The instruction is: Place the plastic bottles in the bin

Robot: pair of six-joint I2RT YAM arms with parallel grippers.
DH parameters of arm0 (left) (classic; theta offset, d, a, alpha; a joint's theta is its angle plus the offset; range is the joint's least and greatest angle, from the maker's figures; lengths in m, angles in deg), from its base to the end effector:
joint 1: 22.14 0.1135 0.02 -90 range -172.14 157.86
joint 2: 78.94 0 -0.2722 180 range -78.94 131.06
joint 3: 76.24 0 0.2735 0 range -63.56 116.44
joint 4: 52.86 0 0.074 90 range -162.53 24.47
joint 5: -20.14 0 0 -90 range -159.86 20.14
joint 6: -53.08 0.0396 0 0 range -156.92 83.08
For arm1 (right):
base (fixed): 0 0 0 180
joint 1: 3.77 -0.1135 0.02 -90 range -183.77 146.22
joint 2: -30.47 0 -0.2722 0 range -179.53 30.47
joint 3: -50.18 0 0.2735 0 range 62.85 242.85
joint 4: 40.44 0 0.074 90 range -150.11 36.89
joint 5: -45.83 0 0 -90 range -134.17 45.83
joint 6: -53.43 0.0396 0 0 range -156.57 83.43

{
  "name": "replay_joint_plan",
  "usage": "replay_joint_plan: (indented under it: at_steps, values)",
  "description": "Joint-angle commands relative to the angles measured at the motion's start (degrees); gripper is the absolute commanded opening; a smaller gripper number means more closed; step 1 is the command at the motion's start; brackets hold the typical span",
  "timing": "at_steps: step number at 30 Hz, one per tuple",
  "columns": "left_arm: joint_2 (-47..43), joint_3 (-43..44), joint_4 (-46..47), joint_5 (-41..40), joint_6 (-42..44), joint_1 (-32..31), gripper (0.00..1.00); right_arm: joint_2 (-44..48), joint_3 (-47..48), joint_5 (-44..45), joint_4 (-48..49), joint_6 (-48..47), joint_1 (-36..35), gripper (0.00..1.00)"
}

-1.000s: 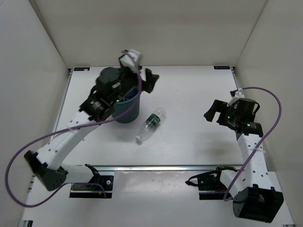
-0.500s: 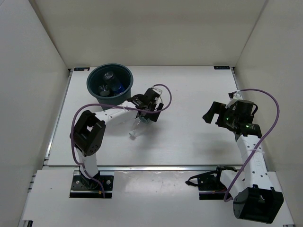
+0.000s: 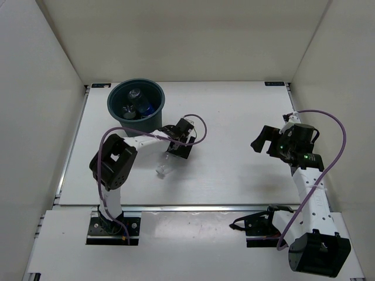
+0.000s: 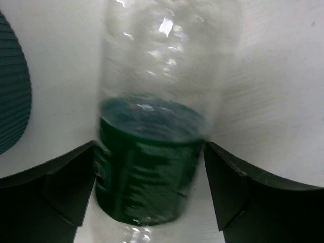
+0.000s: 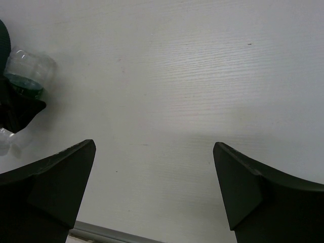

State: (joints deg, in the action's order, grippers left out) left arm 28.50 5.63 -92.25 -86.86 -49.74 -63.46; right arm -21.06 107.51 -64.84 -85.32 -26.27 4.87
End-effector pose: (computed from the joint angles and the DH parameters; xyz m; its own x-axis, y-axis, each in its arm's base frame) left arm 0.3048 -0.2525 0.1538 -0.7830 0.4058 -0.4715 0.3741 0.9127 0.1644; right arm 0.2087 -0.0176 0.2842 -0.6365 0.2659 -0.7240 -0.0168 0.9337 0.3577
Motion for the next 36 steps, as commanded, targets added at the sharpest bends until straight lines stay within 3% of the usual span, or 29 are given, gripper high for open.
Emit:
replay_joint_plan:
  at_steps: [1,4,9,14,20,23,28,30,33,34,36]
  values:
    - [-0.03,1.92,1.31,0.56,-0.54,-0.95,0.91,1.43,1.48,-0.26,2.59,-0.37,-0.64,0.99]
    - [-3.19,1.91,1.94,1.44,-0.80,-1.92,0.72,2.13,1.65,-0.69,2.67,-0.29,-0.47,0.99]
    - [-12.58,7.61,-0.17,0.39,0.33,-3.23,0.61,2.22,2.79,-0.60,2.15,-0.64,-0.64,0.99]
    - [-24.72,11.85,4.38,0.83,1.83,-0.79,0.63,1.69,3.32,-0.51,3.90,-0.20,-1.44,0.99]
    - [-33.25,10.44,19.94,-8.31,8.24,5.72,0.63,0.47,2.88,-1.92,6.01,0.77,-2.14,0.99]
    - [-34.66,3.87,34.94,-15.15,10.70,8.79,0.63,0.02,2.62,-2.45,6.72,0.77,-2.75,0.99]
    - [-31.08,-10.37,69.10,-27.98,17.11,11.08,0.69,-1.64,3.41,-2.98,6.90,0.33,-2.93,0.99]
    - [-28.96,-10.92,72.49,-31.43,17.22,11.78,0.71,-1.73,4.20,-2.89,6.02,0.24,-2.85,0.99]
    - [-26.76,-10.48,70.49,-33.18,14.24,12.76,0.82,-1.47,4.20,-2.80,5.84,-0.46,-2.50,1.00]
    - [-27.02,-10.65,68.66,-33.28,13.62,13.10,0.91,-1.64,3.85,-2.71,5.14,-0.11,-2.32,0.99]
    - [-27.81,-9.95,65.67,-32.93,13.52,13.19,0.93,-0.51,3.85,-2.98,5.58,-0.20,-1.97,0.99]
